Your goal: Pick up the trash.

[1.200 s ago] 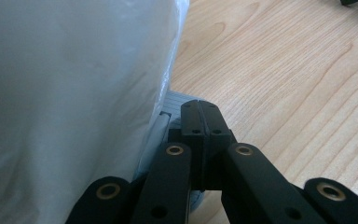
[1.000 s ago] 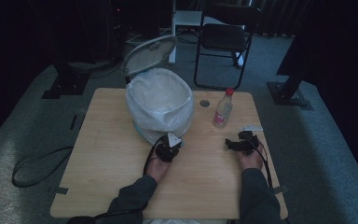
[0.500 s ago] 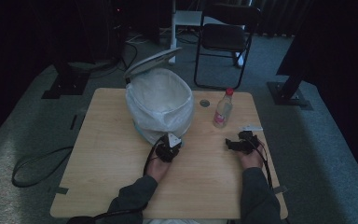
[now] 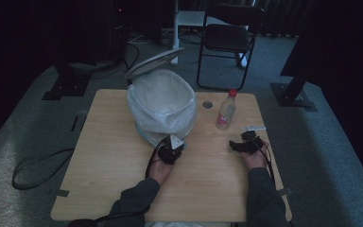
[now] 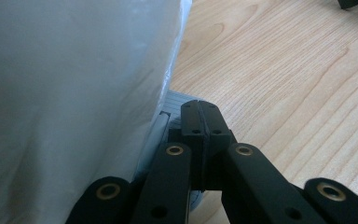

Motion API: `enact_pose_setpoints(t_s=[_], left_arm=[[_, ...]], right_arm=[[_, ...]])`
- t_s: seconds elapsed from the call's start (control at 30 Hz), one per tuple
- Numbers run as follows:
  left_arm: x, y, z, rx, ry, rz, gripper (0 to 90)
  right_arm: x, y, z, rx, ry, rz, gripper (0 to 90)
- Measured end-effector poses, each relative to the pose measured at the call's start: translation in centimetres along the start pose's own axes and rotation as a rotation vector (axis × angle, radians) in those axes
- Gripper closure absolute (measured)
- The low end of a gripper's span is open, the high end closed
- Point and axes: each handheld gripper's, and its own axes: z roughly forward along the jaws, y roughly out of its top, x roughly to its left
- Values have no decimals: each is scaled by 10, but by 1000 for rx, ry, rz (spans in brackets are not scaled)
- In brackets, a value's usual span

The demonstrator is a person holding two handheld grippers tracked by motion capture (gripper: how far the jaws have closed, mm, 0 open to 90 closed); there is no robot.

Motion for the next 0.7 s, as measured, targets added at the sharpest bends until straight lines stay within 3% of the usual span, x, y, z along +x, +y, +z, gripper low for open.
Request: enact_pose_setpoints(t_s=[0.27,0.7], left_arm=[[0,0,0,-2,0,-2,900],[0,0,0,-2,-3,-4,900]], right_arm=[[3,8,-16,-61,6,-27,214],[-3,35,-45,-160,70,-8,365]])
